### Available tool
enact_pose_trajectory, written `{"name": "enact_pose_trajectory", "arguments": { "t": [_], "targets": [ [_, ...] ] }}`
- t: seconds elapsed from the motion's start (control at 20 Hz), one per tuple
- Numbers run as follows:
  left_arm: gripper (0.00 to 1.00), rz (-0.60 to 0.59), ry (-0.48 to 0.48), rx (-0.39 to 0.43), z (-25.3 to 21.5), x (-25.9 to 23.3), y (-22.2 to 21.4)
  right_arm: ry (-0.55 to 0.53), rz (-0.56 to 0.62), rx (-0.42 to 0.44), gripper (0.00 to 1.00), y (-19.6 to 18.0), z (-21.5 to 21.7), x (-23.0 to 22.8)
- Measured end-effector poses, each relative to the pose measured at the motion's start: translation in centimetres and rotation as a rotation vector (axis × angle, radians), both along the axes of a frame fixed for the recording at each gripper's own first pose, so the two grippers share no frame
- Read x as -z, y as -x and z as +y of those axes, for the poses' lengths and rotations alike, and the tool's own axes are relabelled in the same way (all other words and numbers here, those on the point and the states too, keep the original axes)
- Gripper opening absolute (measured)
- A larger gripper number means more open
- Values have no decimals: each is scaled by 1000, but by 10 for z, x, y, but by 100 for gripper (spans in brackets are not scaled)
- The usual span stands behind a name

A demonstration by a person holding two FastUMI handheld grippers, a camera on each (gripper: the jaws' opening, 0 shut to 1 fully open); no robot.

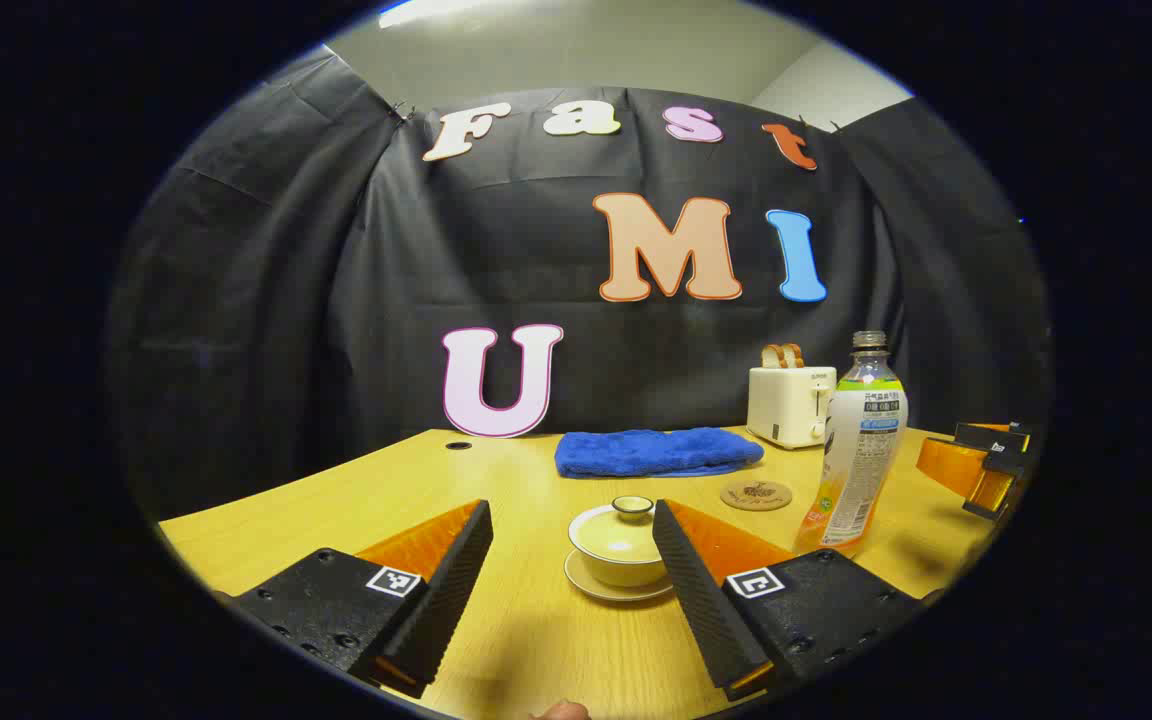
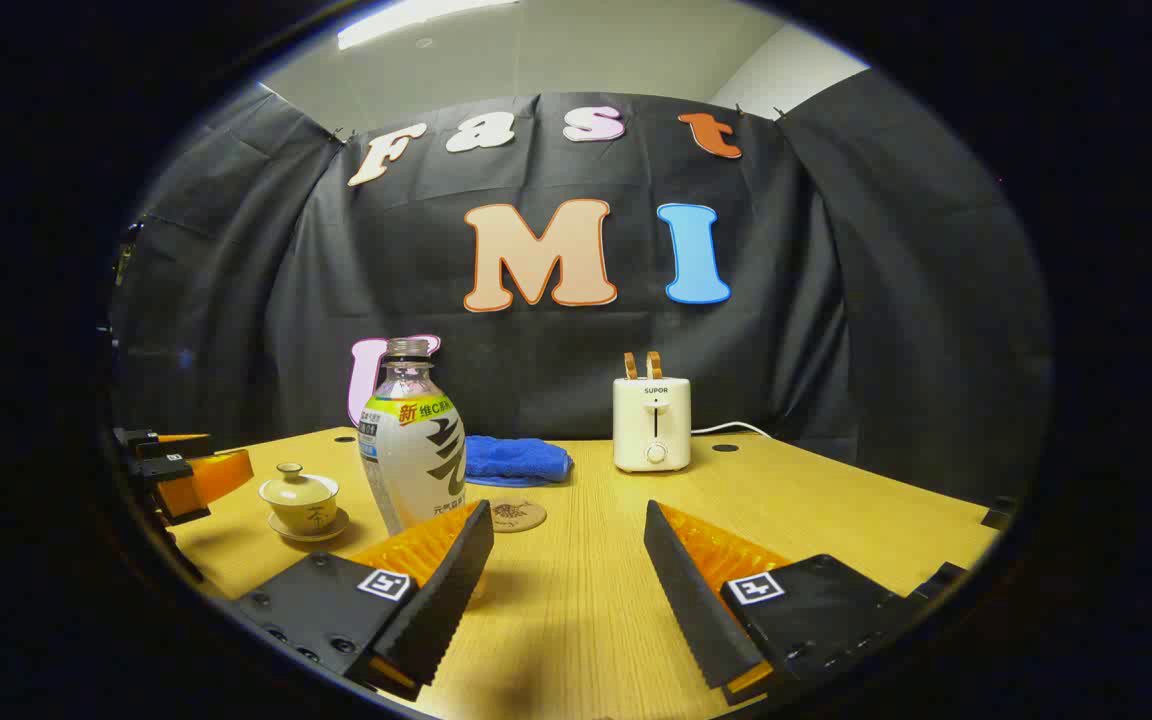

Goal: Open the teacup lid with one hand, grasp the water bottle and pour water into the teacup with the other hand; after pouring, place the water bottle on the coaster and then close the teacup lid.

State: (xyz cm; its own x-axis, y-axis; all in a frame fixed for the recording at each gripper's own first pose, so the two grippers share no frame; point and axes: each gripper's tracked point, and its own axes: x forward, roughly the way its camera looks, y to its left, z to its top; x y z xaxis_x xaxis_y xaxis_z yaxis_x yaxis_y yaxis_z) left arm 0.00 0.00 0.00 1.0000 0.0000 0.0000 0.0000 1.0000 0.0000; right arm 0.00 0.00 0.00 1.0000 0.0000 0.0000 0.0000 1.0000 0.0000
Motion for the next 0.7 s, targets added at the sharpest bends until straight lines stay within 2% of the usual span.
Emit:
{"name": "enact_pose_trajectory", "arguments": {
  "t": [0.1, 0.15, 0.5, 0.55, 0.6, 0.65, 0.7],
  "targets": [
    [94, -1, 0, -1, -1, 0, 1, -2, 2, 0, 98, 0, -1, 0],
    [95, -1, 0, -1, 0, 0, 0, -1, 1, -1, 94, 0, 0, 0],
    [95, -3, 3, -1, -1, 1, 0, -2, 2, -25, 98, 0, 4, 0],
    [95, -2, 3, -1, -1, 2, 1, -2, 3, -24, 94, 1, 4, 1],
    [95, -1, 3, -1, -1, 1, 0, -2, 2, -24, 98, 0, 4, 1],
    [95, 0, 2, -1, -1, 1, 1, -2, 2, -24, 94, 0, 4, 1],
    [95, -1, 2, -1, 0, 1, 0, -2, 2, -24, 98, 1, 4, 0]
  ]
}}
